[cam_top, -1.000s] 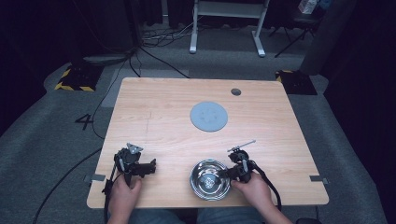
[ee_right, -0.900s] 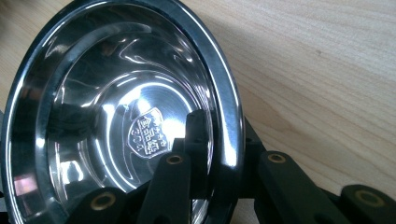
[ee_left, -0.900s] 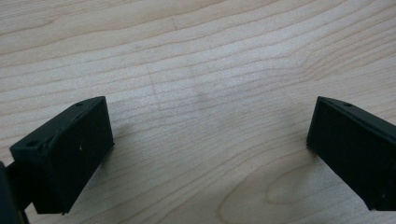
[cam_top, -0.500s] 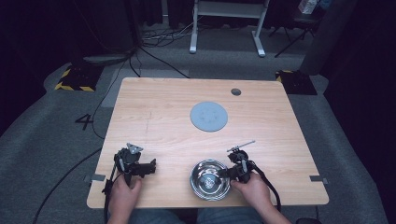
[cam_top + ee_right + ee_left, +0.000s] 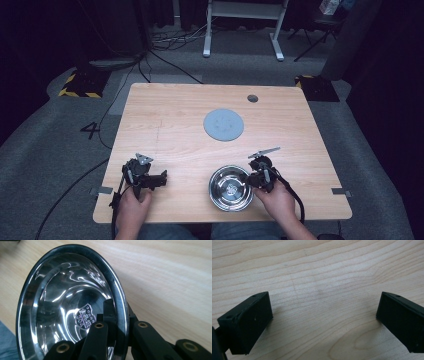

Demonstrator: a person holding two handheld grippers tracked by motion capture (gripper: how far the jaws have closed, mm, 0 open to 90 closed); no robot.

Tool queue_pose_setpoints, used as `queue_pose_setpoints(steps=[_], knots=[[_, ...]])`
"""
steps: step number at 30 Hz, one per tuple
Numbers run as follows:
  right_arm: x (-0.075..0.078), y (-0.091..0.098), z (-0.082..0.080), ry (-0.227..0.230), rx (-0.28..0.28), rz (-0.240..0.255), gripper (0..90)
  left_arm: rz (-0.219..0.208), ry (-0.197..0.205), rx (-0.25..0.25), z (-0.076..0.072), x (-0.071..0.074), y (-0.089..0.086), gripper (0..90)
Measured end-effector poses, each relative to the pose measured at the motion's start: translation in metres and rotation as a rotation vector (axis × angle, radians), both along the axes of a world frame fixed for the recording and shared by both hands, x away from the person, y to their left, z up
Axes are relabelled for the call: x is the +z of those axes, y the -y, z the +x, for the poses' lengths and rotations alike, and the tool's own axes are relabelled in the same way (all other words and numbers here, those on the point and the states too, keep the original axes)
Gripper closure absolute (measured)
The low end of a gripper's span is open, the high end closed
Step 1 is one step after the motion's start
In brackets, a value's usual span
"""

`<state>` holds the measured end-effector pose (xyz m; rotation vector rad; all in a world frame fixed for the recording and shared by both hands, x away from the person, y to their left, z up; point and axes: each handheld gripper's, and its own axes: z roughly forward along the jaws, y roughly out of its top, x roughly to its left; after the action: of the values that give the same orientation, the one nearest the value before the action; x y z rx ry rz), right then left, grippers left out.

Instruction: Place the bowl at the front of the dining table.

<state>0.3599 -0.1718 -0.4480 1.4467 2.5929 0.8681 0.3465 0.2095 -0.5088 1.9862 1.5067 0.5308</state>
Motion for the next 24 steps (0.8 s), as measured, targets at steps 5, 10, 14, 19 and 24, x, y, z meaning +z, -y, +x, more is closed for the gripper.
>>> queue_pose_setpoints(steps=[5, 10, 14, 19, 24], knots=[[0.008, 0.002, 0.001, 0.066, -0.008, -0.018, 86.1, 0.000, -0.001, 0.000, 0.000, 0.000, 0.000, 0.5], [0.018, 0.005, 0.006, 0.148, -0.034, -0.033, 86.1, 0.000, -0.001, 0.000, 0.000, 0.000, 0.000, 0.5], [0.026, 0.009, 0.012, 0.226, -0.064, -0.063, 86.1, 0.000, 0.000, -0.001, 0.000, 0.000, 0.000, 0.5], [0.033, 0.010, 0.016, 0.279, -0.086, -0.069, 86.1, 0.001, 0.000, -0.001, 0.000, 0.000, 0.000, 0.5], [0.039, 0.008, 0.019, 0.353, -0.092, -0.116, 86.1, 0.000, -0.001, 0.000, 0.000, 0.000, 0.000, 0.4]])
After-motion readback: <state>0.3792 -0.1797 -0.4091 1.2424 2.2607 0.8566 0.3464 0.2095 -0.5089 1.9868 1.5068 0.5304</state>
